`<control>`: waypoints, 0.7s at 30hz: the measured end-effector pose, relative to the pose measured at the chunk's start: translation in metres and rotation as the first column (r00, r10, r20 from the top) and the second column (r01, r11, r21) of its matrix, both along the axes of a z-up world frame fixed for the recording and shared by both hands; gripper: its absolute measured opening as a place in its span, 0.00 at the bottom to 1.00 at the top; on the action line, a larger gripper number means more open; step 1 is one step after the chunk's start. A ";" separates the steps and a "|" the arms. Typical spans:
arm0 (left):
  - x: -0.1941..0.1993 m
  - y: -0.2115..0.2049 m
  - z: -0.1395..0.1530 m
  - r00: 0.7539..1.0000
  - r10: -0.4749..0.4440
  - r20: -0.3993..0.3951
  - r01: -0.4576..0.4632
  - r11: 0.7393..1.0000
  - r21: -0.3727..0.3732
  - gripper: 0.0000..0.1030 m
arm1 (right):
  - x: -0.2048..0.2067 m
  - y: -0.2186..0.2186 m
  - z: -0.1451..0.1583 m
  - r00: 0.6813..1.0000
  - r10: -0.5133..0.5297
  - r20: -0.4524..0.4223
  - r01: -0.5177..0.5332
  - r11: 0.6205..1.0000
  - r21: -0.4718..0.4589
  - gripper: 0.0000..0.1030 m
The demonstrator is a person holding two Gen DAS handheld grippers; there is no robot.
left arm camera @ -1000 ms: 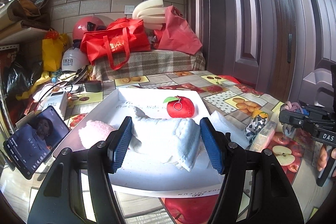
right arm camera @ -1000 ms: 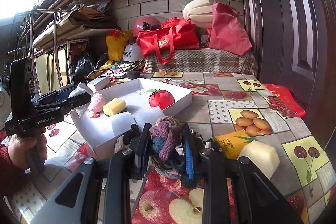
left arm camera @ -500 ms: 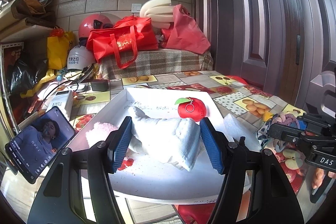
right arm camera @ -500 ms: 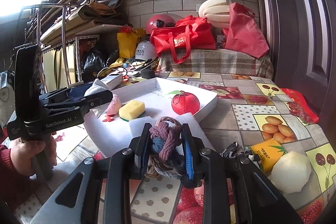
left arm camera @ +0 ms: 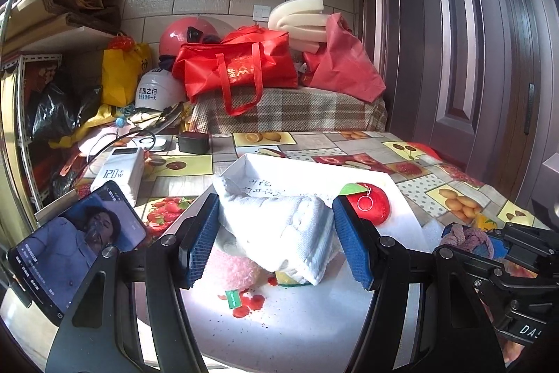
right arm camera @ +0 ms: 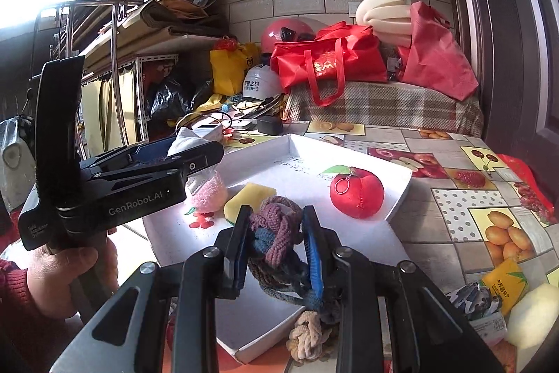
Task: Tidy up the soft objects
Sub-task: 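Open the left tool to drop the plush figure while the right tool releases the rope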
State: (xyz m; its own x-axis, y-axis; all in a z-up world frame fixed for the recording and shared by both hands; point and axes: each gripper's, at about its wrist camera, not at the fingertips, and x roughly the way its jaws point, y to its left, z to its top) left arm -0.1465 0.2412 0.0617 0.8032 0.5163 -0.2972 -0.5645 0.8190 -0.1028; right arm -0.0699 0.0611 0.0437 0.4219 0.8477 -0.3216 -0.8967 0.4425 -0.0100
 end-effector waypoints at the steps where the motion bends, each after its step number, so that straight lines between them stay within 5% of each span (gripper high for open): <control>1: 0.000 0.004 0.000 1.000 0.005 0.005 -0.005 1.000 -0.011 0.64 | 0.001 0.004 0.000 1.000 0.000 -0.005 0.000 1.000 0.000 0.28; 11: 0.015 0.013 0.001 1.000 0.020 -0.010 -0.020 1.000 0.007 0.64 | 0.005 0.040 0.002 0.999 -0.013 0.034 0.014 1.000 -0.020 0.28; 16: 0.012 0.025 -0.001 0.999 0.045 -0.002 -0.045 0.998 -0.051 0.71 | 0.027 0.054 -0.001 0.996 -0.074 -0.045 0.071 0.995 -0.070 0.31; 18: 0.010 0.028 -0.001 0.998 0.067 0.004 -0.067 0.996 -0.064 0.82 | 0.033 0.055 -0.003 0.993 -0.089 -0.073 0.082 0.993 -0.087 0.65; 20: 0.007 0.029 -0.001 0.996 0.089 0.011 -0.088 0.994 -0.066 0.88 | 0.033 0.051 -0.003 0.992 -0.101 -0.076 0.095 0.993 -0.074 0.85; 21: 0.006 0.029 -0.001 0.995 0.095 0.013 -0.094 0.993 -0.065 0.95 | 0.031 0.050 -0.003 0.992 -0.104 -0.071 0.099 0.993 -0.070 0.85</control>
State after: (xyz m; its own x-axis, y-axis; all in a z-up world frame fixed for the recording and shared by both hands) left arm -0.1401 0.2701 0.0605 0.7565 0.5707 -0.3193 -0.6371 0.7533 -0.1632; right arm -0.0387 0.1115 0.0407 0.4775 0.7777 -0.4088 -0.8466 0.5317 0.0227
